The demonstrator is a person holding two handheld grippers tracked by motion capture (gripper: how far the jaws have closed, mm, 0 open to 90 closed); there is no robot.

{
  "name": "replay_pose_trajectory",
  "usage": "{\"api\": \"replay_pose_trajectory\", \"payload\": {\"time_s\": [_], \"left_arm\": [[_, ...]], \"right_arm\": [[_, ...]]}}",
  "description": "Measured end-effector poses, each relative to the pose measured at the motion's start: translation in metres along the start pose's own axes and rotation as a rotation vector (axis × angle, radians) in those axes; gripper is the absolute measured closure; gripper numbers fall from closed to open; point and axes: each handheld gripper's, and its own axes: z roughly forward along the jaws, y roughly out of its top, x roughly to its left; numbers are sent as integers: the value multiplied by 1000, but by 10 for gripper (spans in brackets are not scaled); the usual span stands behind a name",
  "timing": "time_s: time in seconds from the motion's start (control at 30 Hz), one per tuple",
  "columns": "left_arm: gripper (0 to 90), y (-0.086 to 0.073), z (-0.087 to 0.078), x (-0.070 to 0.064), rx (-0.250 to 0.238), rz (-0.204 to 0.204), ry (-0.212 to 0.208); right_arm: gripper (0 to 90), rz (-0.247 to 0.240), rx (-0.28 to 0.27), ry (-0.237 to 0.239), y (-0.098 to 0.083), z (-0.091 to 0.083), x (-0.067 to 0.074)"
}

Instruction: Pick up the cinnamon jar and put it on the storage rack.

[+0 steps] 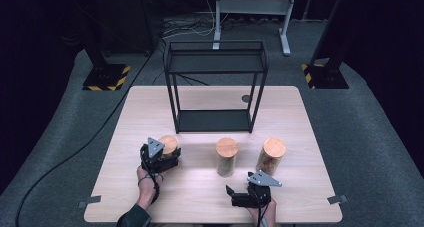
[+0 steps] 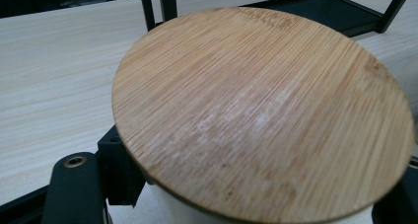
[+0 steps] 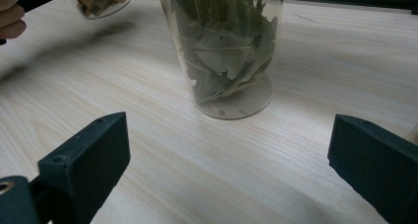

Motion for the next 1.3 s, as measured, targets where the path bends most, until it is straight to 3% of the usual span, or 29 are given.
{"api": "replay_pose_trajectory", "payload": {"time_s": [0.47,1.3], "left_arm": [[252,7,11,-6,1,-4,-21],[252,20,30,-20,12,32,-48]], "right_arm": [[16,1,13,6,0,1,0],[16,5,0,10,0,0,-1]]}}
